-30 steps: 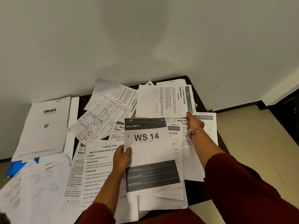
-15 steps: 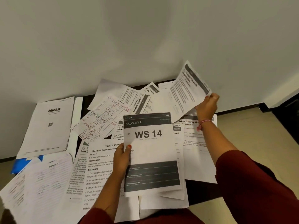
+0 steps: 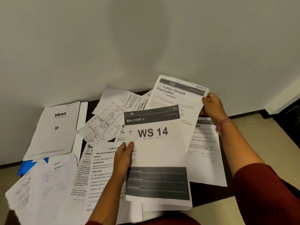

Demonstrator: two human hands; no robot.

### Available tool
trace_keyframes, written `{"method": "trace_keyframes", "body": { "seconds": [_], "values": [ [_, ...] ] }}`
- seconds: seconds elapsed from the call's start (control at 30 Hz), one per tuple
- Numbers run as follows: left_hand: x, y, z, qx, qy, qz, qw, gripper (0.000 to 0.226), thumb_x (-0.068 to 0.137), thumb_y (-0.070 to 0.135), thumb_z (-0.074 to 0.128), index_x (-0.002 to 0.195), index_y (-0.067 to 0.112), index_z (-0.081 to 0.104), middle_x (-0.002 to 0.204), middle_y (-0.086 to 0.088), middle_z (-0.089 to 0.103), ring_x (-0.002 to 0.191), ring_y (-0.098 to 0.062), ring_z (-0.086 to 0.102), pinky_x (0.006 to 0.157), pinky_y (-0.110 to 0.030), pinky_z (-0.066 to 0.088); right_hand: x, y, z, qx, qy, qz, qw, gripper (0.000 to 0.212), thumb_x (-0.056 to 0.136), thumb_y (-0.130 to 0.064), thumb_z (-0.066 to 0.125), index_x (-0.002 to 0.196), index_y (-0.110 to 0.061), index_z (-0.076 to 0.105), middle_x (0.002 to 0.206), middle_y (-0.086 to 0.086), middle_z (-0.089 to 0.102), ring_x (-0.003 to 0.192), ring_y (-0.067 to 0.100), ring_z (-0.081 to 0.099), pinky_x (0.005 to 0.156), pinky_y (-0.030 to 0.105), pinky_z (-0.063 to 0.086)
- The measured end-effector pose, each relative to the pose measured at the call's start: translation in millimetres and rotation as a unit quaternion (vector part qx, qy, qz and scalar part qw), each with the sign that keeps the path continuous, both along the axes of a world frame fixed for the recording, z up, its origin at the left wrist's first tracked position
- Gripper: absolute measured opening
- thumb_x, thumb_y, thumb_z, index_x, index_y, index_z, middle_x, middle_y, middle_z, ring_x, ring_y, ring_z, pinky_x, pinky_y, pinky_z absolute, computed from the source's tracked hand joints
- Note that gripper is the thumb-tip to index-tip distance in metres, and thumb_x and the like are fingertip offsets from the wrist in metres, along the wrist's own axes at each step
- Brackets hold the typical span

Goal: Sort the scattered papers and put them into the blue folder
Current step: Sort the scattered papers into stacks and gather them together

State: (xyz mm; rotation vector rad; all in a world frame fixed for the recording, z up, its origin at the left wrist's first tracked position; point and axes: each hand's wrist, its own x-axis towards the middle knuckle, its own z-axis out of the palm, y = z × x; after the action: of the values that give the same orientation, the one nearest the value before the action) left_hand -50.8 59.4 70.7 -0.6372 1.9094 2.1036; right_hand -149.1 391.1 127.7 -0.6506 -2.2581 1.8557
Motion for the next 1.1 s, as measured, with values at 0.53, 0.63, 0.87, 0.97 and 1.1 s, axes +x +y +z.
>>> {"method": "trace_keyframes", "body": {
  "seconds": [0.53, 0.63, 0.87, 0.97, 1.1],
  "values": [
    [24, -19, -32, -0.111, -0.042, 0.022, 0.993, 0.013, 0.091, 0.022, 0.063, 0.099, 0.011, 0.063, 0.089, -0.004, 0.066, 0.081, -0.019, 0.062, 0.066, -0.028, 0.049, 48, -29, -40, -0.114, -0.168, 0.138, 0.969, 0.026, 0.101, -0.005, 0.036, 0.120, -0.009, 0.053, 0.092, 0.018, 0.061, 0.049, 0.006, 0.061, 0.048, 0.019, 0.054],
    [23, -15, -32, -0.094, -0.046, 0.017, 0.994, 0.015, 0.091, 0.023, 0.063, 0.091, 0.008, 0.062, 0.083, -0.007, 0.064, 0.077, -0.021, 0.059, 0.069, -0.033, 0.051, 51, -28, -43, -0.106, -0.192, 0.161, 0.962, 0.027, 0.100, -0.004, 0.037, 0.121, -0.007, 0.054, 0.087, 0.016, 0.060, 0.047, 0.005, 0.058, 0.047, 0.019, 0.053],
    [11, -4, -31, -0.094, -0.035, 0.012, 0.995, 0.008, 0.092, 0.022, 0.059, 0.099, 0.018, 0.061, 0.062, 0.001, 0.050, 0.045, -0.008, 0.039, 0.040, -0.019, 0.032, 60, -43, -48, -0.103, -0.246, 0.246, 0.932, 0.028, 0.100, -0.006, 0.039, 0.114, -0.011, 0.063, 0.101, 0.015, 0.071, 0.065, 0.017, 0.064, 0.064, 0.028, 0.059],
    [8, -1, -30, -0.084, -0.049, 0.029, 0.995, 0.008, 0.091, 0.022, 0.061, 0.097, 0.018, 0.062, 0.070, -0.002, 0.057, 0.055, -0.013, 0.047, 0.049, -0.024, 0.038, 66, -51, -47, -0.127, -0.244, 0.248, 0.929, 0.027, 0.101, -0.008, 0.040, 0.115, -0.009, 0.063, 0.087, 0.008, 0.073, 0.064, 0.016, 0.069, 0.064, 0.030, 0.060],
    [8, -4, -33, -0.081, -0.060, 0.044, 0.994, 0.009, 0.089, 0.026, 0.062, 0.094, 0.018, 0.062, 0.067, -0.001, 0.056, 0.051, -0.012, 0.045, 0.045, -0.022, 0.036, 71, -53, -45, -0.144, -0.235, 0.262, 0.925, 0.025, 0.101, -0.010, 0.042, 0.116, -0.013, 0.062, 0.089, 0.007, 0.074, 0.064, 0.016, 0.070, 0.059, 0.028, 0.059]
  ]
}}
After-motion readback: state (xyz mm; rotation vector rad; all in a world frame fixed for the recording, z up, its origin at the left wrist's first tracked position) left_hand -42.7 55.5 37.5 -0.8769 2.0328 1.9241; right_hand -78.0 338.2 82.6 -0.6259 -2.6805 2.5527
